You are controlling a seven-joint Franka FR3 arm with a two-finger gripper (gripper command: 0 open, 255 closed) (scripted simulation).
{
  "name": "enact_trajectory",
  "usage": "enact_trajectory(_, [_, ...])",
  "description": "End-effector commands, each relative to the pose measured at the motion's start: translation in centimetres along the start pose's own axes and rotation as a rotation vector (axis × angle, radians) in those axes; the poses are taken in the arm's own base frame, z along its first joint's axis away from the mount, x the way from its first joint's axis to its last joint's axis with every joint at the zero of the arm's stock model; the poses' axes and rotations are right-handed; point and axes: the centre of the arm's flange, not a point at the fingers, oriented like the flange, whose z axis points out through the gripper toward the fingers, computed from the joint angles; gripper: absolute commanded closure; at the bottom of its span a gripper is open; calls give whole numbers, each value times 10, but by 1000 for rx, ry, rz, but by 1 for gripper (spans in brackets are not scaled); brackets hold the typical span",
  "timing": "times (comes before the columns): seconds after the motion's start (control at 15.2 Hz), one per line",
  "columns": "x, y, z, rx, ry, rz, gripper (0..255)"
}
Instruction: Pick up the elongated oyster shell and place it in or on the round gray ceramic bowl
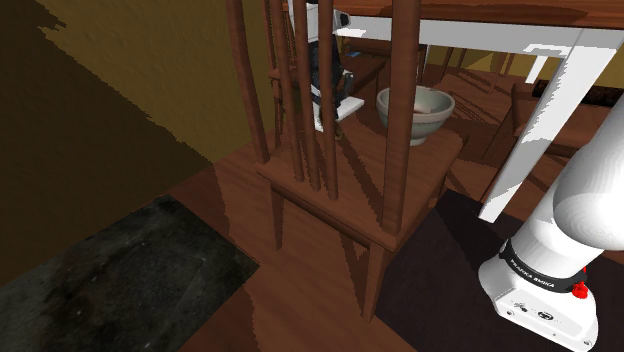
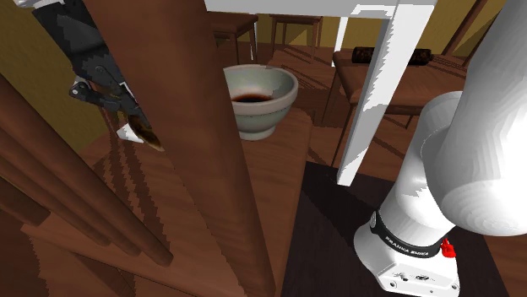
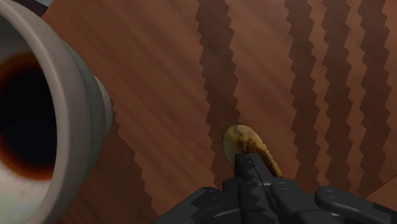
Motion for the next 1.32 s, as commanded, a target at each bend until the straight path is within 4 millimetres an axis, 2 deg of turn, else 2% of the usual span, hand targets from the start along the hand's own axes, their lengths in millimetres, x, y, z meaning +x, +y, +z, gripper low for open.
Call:
enact_trajectory(0.0, [0, 0, 0, 0, 0, 0, 255])
enact_trajectory(0.07, [0, 0, 0, 0, 0, 0, 255])
enact_trajectory(0.13, [0, 0, 0, 0, 0, 0, 0])
enact_trajectory(0.26, [4, 6, -6, 98, 140, -488, 0])
enact_trajectory(0.33, [4, 7, -6, 114, 163, -565, 0])
enact_trajectory(0.79, [9, 1, 33, 114, 162, -565, 0])
enact_trajectory(1.25, [9, 1, 33, 114, 162, -565, 0])
